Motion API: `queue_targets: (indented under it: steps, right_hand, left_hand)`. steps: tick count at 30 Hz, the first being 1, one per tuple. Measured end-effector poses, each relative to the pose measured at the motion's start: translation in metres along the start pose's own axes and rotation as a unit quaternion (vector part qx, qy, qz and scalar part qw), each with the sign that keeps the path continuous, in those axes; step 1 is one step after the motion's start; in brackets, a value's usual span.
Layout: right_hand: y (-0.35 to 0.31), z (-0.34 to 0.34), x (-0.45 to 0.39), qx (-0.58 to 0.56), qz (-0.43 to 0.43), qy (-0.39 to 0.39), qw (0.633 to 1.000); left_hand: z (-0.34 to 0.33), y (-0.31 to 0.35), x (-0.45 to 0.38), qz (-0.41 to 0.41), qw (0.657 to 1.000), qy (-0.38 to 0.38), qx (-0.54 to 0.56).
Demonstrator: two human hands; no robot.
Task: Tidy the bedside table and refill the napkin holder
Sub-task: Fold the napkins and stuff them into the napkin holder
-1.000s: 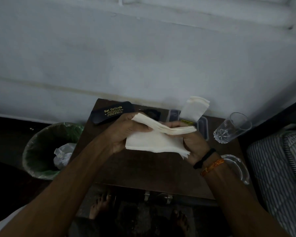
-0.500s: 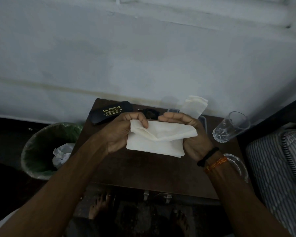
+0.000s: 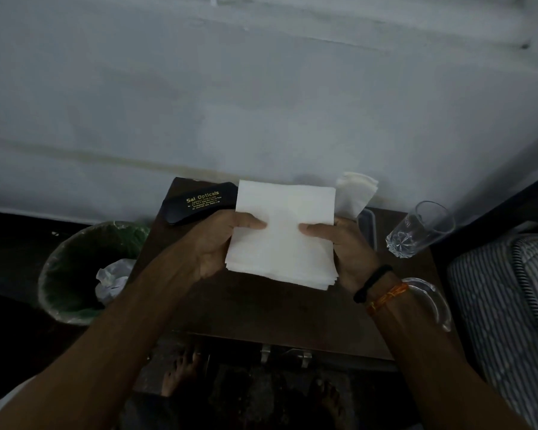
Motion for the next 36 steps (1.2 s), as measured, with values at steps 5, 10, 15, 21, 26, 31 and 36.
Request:
queue_targets:
  steps: [5, 10, 15, 21, 26, 31, 36]
  right_hand:
    - [0.006, -0.003, 0.001, -0.005, -0.002, -0.039, 0.999]
    - [0.006, -0.003, 0.000, 0.001, -0.022, -0.051, 0.998]
    - [0.006, -0.007, 0.002, 0.052, 0.016, -0.025, 0.998]
    - [0.007, -0.007, 0.002, 0.076, 0.119, 0.006, 0.990]
    - [0.034, -0.001, 0.002, 0.141, 0.115, 0.037, 0.983]
    - [0.040, 0.003, 0.004, 0.171, 0.145, 0.065, 0.973]
    - [0.059, 0.012, 0.006, 0.201, 0.098, 0.060, 0.973]
  left_hand:
    - [-0.007, -0.004, 0.000, -0.023, 0.999, 0.048, -0.012]
    - [-0.007, -0.004, 0.002, -0.044, 0.996, 0.076, -0.011]
    - [-0.006, -0.004, 0.004, -0.087, 0.995, 0.054, -0.009]
    - [-0.005, -0.002, 0.009, -0.253, 0.949, 0.065, -0.177]
    - [0.003, -0.020, 0.001, -0.244, 0.911, 0.062, -0.328]
    - [0.010, -0.028, -0.002, -0.281, 0.886, 0.074, -0.363]
    - [0.016, -0.049, -0.009, -0.205, 0.910, 0.069, -0.353]
Point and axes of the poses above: each hand's wrist, its own x-axis away from the middle knuckle, its own z-axis out of the back of the hand, y = z × x, the point moved 1 cm from there along -x, towards the middle knuckle, and after that the axes turned 8 degrees about -x, right-handed, at the moved point
